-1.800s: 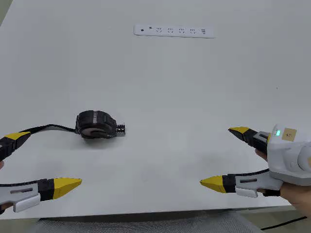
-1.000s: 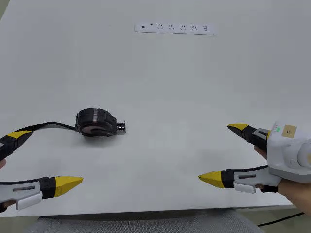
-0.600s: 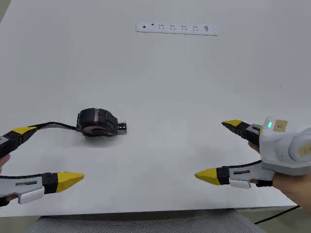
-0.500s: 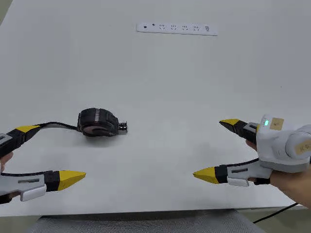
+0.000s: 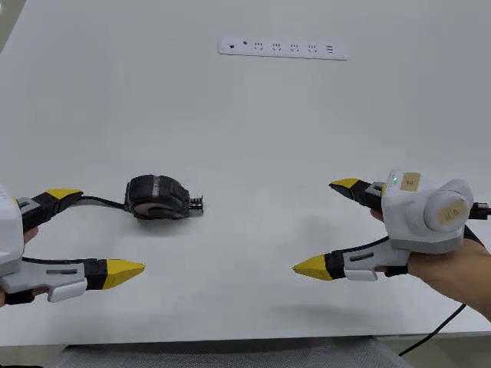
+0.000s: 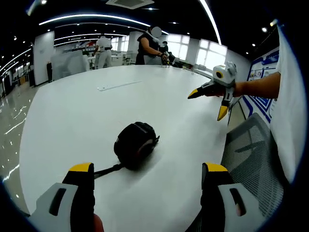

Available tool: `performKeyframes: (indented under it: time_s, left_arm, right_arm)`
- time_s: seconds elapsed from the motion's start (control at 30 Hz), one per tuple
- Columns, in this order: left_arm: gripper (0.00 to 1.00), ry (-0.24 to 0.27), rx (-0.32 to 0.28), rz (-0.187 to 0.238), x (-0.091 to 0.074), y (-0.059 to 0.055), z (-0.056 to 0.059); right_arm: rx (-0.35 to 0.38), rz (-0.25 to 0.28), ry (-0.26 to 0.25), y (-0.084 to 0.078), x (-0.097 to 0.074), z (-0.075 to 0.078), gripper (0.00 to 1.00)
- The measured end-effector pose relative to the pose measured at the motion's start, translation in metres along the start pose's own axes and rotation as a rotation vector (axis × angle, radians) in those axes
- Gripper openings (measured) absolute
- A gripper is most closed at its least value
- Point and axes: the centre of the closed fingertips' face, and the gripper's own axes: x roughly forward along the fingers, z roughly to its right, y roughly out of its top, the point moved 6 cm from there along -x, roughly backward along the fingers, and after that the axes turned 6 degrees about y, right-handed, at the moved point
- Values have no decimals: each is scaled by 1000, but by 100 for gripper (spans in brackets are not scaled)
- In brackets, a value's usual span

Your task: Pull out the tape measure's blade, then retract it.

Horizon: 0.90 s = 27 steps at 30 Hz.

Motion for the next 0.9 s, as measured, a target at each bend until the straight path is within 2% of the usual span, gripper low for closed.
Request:
performKeyframes:
  time_s: [0.23,0.33,0.43,0.9]
  left_arm:
    - [88,-22,32,-15,7,3,-4]
    - [88,-31,73,-33,12,3,-6]
    - [87,-40,85,-39,15,5,-9]
    - [85,-71,199,-105,31,1,-21]
  right_arm:
    - [-19,-10,25,4,14,4,94]
    - [-37,-20,46,8,21,4,94]
    - [-53,-32,63,10,27,6,94]
    - [-115,-71,114,19,49,11,94]
